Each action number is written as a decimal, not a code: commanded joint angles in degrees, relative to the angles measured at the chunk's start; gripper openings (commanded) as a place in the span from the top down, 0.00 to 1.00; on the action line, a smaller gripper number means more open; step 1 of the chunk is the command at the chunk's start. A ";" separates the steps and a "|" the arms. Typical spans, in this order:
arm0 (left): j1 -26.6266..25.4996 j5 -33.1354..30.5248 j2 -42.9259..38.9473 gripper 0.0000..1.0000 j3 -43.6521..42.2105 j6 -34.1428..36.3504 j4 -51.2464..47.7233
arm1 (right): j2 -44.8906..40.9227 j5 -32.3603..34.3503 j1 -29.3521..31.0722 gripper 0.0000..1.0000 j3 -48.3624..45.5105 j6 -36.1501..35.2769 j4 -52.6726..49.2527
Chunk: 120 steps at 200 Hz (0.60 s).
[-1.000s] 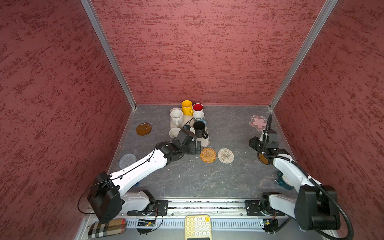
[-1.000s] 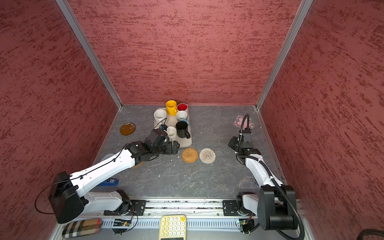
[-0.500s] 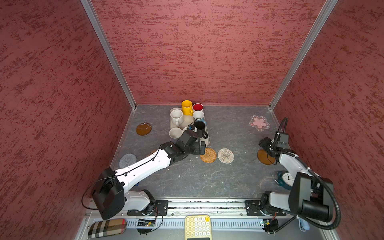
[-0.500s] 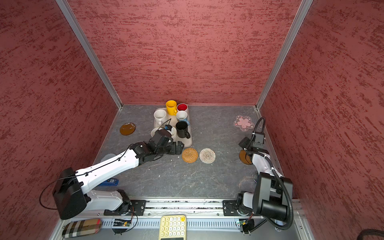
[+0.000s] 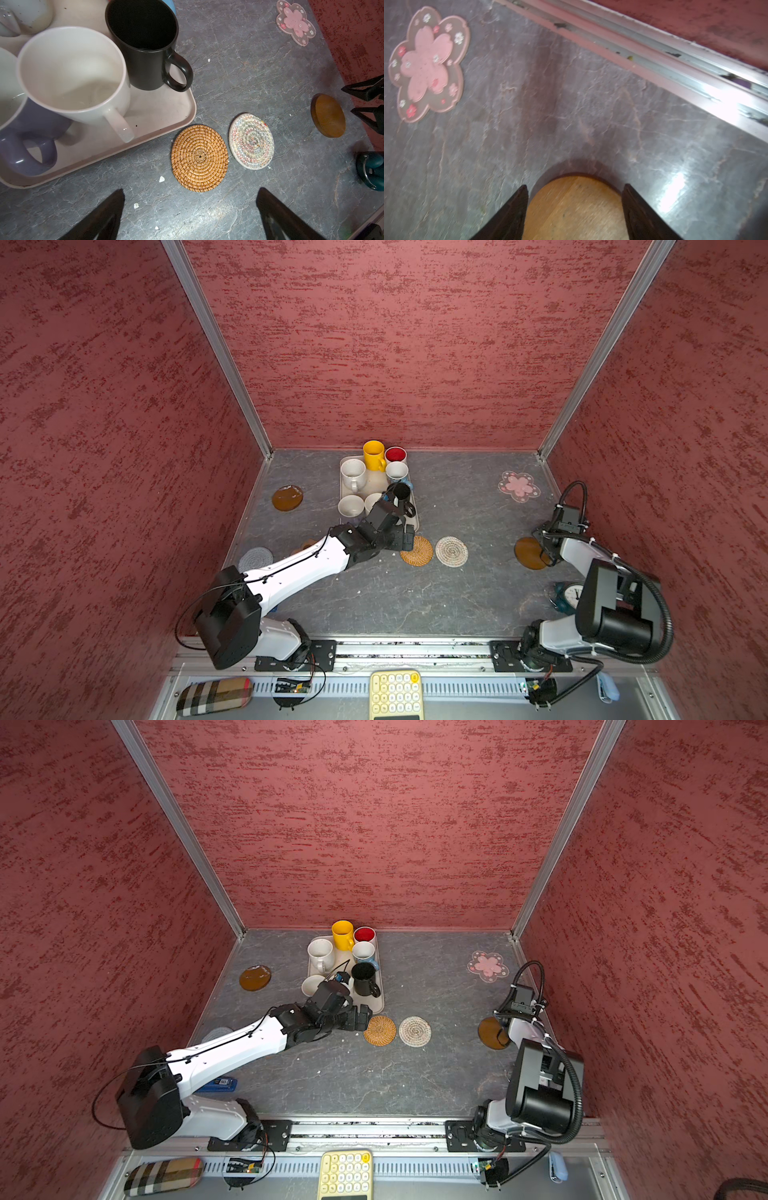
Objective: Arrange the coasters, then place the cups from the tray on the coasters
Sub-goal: 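Push the brown wooden coaster with the right gripper beside the multicolour coaster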
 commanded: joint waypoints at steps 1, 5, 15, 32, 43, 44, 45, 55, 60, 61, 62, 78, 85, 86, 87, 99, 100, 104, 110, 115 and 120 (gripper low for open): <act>-0.30 0.58 0.33 0.01 2.04 0.94 -0.04 | 0.10 3.31 -1.26 0.27 1.03 2.37 0.22; -0.30 0.59 0.36 0.00 2.01 0.94 -0.07 | 0.10 3.17 -1.38 0.27 1.00 2.50 0.41; -0.30 0.59 0.54 0.01 2.08 0.94 -0.22 | 0.10 3.00 -1.72 0.27 0.90 2.71 0.49; -0.27 0.54 0.75 0.01 2.37 1.11 -0.64 | 2.00 2.24 -1.93 0.27 0.61 2.98 1.03; -0.20 0.27 0.85 0.00 2.39 1.25 -0.85 | 2.50 1.60 -1.94 0.27 0.46 3.14 1.37; -0.25 0.25 0.85 0.00 2.35 1.23 -0.85 | 2.53 1.59 -1.96 0.27 0.43 3.19 1.40; -0.18 0.20 0.85 0.00 2.33 1.35 -0.86 | 2.59 1.67 -1.93 0.27 0.41 3.27 1.42; -0.07 0.15 0.74 0.00 2.37 1.47 -0.88 | 3.18 2.06 -1.98 0.27 0.52 3.67 0.99; -0.07 0.15 0.68 0.00 2.31 1.47 -1.02 | 3.50 2.52 -1.93 0.27 0.66 3.93 0.54; -0.05 0.15 0.68 0.00 2.31 1.47 -1.07 | 3.51 2.71 -1.96 0.27 0.71 3.94 0.46; 0.00 0.19 0.63 0.00 2.35 1.47 -1.10 | 3.56 2.89 -1.93 0.27 0.73 3.99 0.46; 0.07 0.31 0.36 0.00 2.18 1.43 -1.21 | 4.51 4.19 -1.88 0.27 1.27 4.78 -0.99; 0.14 0.29 0.17 0.00 1.96 1.39 -1.21 | 4.90 4.07 -1.89 0.27 1.37 5.04 -1.55; 0.19 0.30 0.16 0.01 1.96 1.39 -1.21 | 4.92 4.01 -1.90 0.27 1.46 5.03 -1.55; 0.16 0.27 0.11 0.01 1.91 1.39 -1.21 | 4.97 4.02 -1.90 0.27 1.50 5.02 -1.60; 0.30 0.32 -0.18 0.00 1.65 1.30 -1.21 | 5.28 3.78 -1.51 0.27 1.39 5.05 -1.79; 0.26 0.32 -0.19 0.00 1.63 1.30 -1.21 | 5.32 3.77 -1.53 0.27 1.38 5.03 -1.85; 0.32 0.29 -0.30 0.00 1.54 1.29 -1.13 | 5.30 3.77 -1.39 0.27 1.37 5.08 -1.90; 0.38 0.26 -0.38 0.01 1.29 1.21 -1.12 | 5.35 3.78 -1.21 0.27 1.24 4.90 -1.78; 0.46 0.19 -0.54 0.00 1.18 1.20 -0.98 | 5.31 3.80 -1.07 0.27 1.14 4.84 -1.74; 0.41 0.24 -0.72 0.01 0.96 1.12 -0.96 | 5.27 3.78 -0.79 0.27 1.12 4.75 -1.89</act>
